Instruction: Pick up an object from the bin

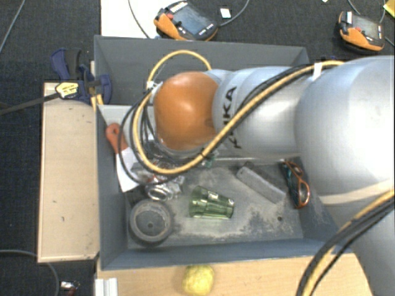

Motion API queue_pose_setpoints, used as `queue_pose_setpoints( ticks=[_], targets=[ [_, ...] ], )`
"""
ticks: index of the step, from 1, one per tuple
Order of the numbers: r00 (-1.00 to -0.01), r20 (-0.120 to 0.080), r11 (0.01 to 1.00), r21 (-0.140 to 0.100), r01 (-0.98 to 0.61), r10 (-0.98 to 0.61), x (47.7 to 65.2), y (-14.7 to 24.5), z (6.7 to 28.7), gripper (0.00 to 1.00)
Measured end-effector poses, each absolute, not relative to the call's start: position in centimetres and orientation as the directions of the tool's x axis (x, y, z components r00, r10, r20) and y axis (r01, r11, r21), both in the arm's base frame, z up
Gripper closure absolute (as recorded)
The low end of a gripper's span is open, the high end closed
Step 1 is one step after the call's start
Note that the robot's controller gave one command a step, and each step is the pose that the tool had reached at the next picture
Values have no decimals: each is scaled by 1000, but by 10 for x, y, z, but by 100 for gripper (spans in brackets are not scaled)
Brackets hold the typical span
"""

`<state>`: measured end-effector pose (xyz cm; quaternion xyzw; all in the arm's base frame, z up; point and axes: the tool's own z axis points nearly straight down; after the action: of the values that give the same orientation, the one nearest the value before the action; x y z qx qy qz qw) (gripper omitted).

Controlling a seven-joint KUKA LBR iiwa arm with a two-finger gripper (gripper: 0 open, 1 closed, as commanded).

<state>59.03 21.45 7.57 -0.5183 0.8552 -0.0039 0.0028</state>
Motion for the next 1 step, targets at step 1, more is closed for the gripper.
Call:
queue_pose_setpoints(
  ticks=[1],
  targets=[
    [-465, -1, 465, -3, -885, -885, 587, 216, 113, 100]
  ],
)
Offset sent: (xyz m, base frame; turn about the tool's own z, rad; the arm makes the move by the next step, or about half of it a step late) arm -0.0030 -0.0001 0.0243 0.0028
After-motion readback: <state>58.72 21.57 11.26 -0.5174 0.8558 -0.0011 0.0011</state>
